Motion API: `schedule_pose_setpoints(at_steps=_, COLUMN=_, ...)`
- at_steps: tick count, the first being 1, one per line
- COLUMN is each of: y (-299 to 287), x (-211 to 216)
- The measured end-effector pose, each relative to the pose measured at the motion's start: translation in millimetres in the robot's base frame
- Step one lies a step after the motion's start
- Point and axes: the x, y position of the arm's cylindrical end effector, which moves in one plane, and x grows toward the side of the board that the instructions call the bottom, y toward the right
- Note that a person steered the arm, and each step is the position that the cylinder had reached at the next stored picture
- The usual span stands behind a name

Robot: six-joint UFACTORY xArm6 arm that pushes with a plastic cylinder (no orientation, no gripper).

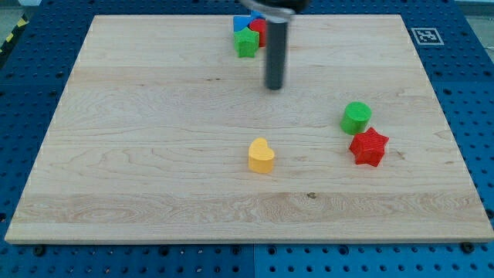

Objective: Move the green circle closer to the group of blocks

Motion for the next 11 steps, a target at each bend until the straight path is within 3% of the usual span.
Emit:
schedule_pose_setpoints(at_steps=2, y=191.3, x=66.8)
schedule_pose_setpoints(at_steps=3, y=208.7, x=101.4)
schedule_pose_setpoints(at_steps=5, y=117.2, x=112.1)
schedule_pose_setpoints(at_steps=8, y=93.5, x=100.3)
schedule_pose_setpoints(at_steps=11, y=53.9, x=47.3)
